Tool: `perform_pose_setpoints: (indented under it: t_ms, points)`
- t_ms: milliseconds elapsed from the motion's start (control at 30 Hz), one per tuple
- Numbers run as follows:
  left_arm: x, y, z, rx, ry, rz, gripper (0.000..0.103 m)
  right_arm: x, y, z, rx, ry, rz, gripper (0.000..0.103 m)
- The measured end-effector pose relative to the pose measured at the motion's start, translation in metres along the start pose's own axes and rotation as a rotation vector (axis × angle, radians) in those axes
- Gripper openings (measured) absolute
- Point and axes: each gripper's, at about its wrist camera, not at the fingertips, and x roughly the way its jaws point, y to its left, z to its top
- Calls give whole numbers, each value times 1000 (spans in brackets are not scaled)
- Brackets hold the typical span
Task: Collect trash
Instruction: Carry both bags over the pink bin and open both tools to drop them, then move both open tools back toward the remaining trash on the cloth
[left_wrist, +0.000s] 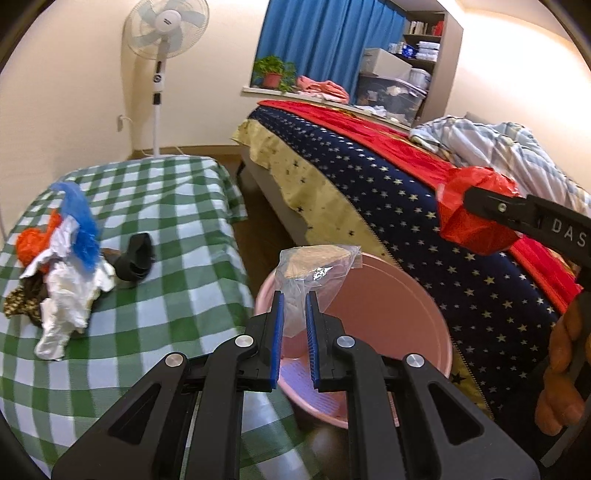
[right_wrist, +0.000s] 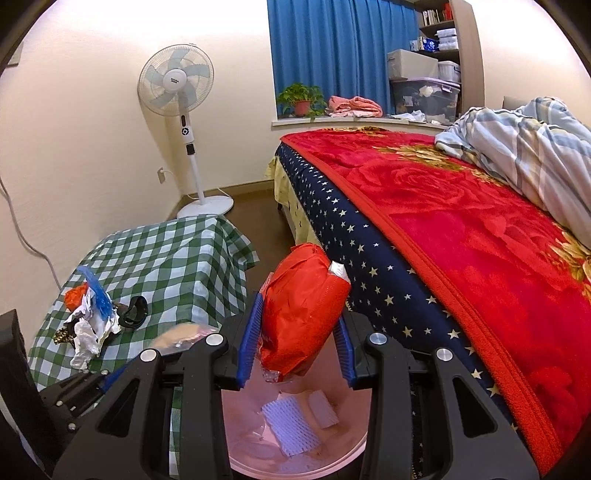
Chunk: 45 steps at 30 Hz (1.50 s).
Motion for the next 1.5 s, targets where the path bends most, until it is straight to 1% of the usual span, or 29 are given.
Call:
perform_pose_setpoints:
  t_ms: [67,100,133,167,200,367,700,1133,1500]
  points:
    - [4,-6,0,5,8,-62,13,0,0,0,5,0,5,40]
    - [5,-9,0,8,10,-79,18,0,-1,0,8,-2,5,42]
    - [6,-11,-1,11,13,-92,27,0,-1,0,11,-2,2,47]
    - [7,-12,-2,13,12,-89,31,0,-2,0,15,-3,1,57]
    - [7,-12,-2,12,10,-82,32,0,-3,0,19,-3,2,57]
    - [6,-4,-3,-12,9,-56,32,0,-3,0,22,-7,2,57]
    - [-6,1,-2,-6,-1,-45,32,-3,-2,0,18,-16,4,57]
    - [-43,21,2,-20,-61,9,32,-13,16,-7,-38,-29,1,57]
    - [-77,44,-3,-53,-101,66,32,-29,41,-12,-84,-47,43,57]
